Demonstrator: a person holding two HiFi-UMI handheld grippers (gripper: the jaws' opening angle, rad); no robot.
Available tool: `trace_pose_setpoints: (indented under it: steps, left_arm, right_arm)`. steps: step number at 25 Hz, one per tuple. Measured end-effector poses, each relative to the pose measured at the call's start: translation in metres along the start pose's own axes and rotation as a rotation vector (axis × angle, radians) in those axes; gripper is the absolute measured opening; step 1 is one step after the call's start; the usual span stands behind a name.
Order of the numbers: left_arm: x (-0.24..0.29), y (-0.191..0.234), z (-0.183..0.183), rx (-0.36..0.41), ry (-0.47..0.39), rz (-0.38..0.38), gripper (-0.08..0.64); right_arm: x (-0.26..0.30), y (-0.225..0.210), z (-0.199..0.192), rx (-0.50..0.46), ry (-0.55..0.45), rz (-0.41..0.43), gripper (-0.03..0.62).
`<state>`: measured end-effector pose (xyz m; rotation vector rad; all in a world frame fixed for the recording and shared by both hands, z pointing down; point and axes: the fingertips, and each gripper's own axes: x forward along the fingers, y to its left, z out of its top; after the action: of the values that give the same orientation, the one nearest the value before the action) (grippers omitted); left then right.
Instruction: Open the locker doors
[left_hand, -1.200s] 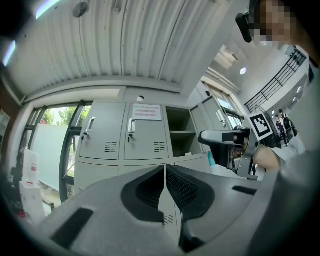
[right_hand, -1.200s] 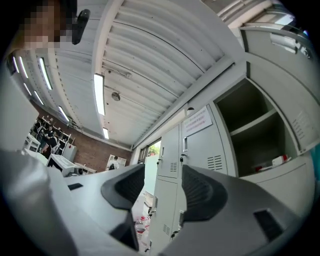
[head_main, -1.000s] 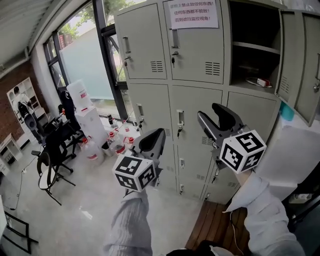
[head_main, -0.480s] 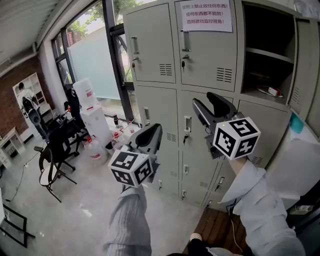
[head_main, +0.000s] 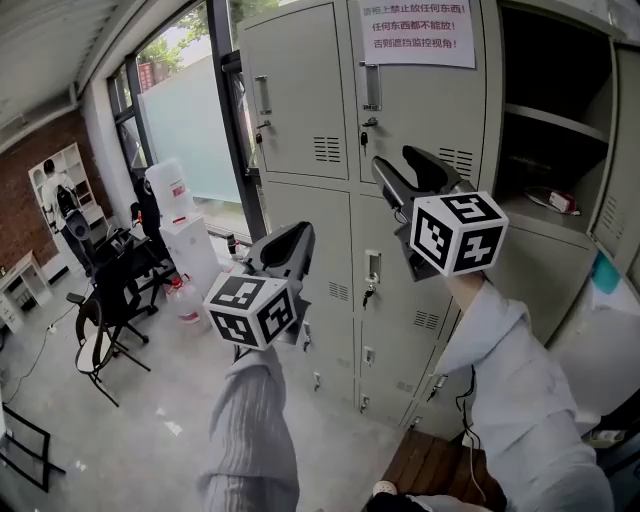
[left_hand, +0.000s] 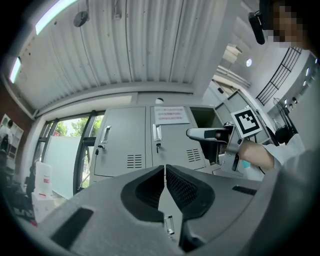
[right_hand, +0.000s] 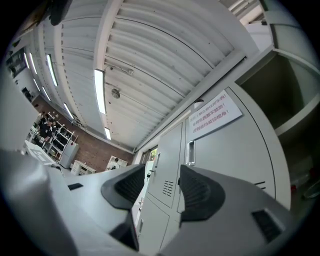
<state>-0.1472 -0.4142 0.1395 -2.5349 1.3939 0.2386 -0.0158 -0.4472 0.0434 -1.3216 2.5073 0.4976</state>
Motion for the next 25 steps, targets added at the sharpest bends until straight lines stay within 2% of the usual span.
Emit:
trace_pose_setpoints:
  steps: [9,15,25]
  left_arm:
    - [0.052,0.025,-0.006,0.02,-0.004,0.026,0.017]
    - [0.078,0.043,0.007,0.015,-0.007,0.043,0.017]
    - [0.085,0.071,0.029,0.007,0.0,0.081,0.017]
  right_arm:
    - [0.066,-0.032,0.0,-0.022,0.001,0.004,0.215]
    - [0.101,-0.044,0.003,-0.007,0.016,0.011,0.215]
    - [0.156,-0.057,0.012,-0.023,0.061,-0.059,0.215]
